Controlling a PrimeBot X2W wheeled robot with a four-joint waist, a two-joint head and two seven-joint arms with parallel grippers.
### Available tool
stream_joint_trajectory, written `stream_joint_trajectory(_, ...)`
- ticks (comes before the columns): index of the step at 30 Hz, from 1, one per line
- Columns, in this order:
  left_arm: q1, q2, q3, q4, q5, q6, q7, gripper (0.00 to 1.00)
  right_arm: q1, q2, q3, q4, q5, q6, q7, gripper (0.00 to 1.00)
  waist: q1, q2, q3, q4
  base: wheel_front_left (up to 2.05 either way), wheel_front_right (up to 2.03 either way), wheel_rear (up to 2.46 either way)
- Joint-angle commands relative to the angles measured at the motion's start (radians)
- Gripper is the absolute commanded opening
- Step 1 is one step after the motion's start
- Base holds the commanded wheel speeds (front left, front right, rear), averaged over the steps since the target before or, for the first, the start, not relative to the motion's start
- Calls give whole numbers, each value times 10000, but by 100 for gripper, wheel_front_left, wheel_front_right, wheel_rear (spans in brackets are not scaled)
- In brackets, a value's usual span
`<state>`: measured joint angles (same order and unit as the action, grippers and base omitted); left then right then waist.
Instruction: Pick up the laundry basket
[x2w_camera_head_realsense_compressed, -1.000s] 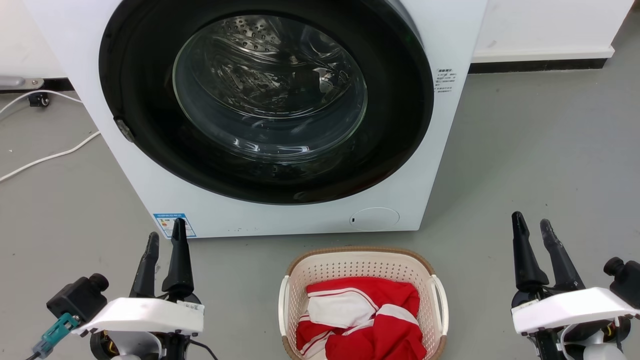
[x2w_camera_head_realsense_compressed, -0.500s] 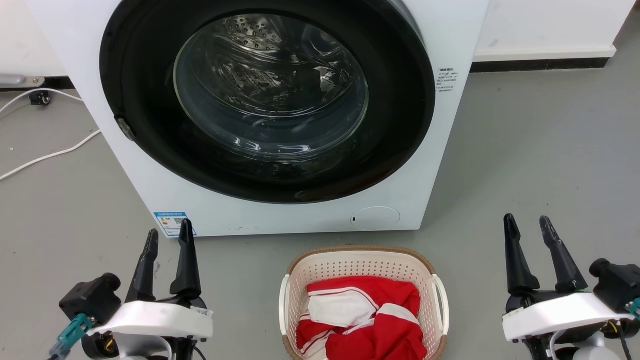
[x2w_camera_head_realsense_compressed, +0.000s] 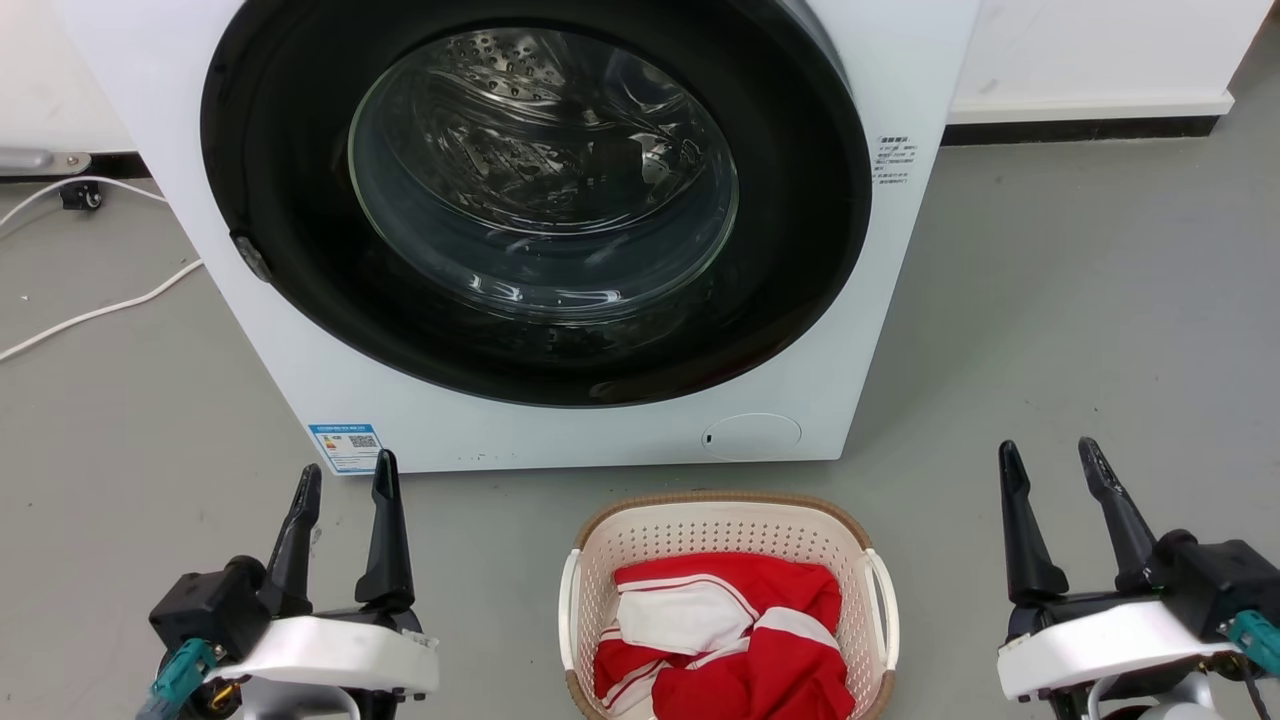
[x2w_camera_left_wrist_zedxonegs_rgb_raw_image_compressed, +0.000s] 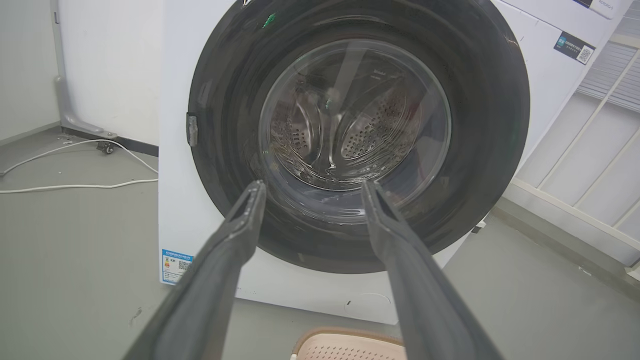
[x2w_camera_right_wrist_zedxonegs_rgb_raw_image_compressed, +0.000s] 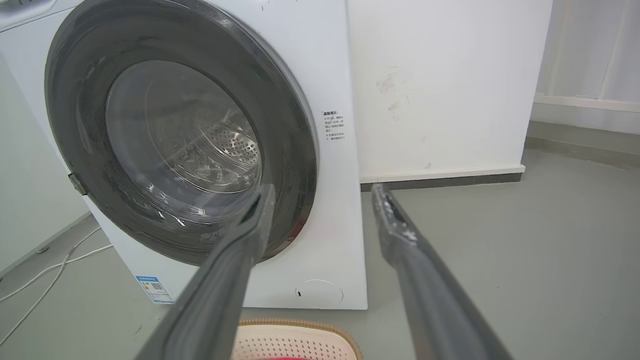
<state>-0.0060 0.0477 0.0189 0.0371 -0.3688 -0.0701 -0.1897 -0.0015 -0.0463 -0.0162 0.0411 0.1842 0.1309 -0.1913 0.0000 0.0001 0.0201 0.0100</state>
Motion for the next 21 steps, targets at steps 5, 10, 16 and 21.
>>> stream_joint_trajectory(5,144,34,-18,-126,826,75,-247,100,83,-52,77,-190,-934,-2,-228,100,1,-1,-13,-5,0,0,0)
stream_joint_trajectory(10,176,35,-57,-149,1235,89,-354,100,117,-55,86,-246,-1387,-2,-333,100,0,-1,-2,14,0,0,0)
stream_joint_trajectory(16,216,36,-85,-185,1699,130,-468,100,135,-57,76,-339,-1816,-3,-453,100,0,-1,25,20,0,0,0)
stream_joint_trajectory(21,240,36,-96,-225,2064,153,-558,100,168,-59,35,-392,-2193,-3,-547,100,0,-1,41,17,0,0,0)
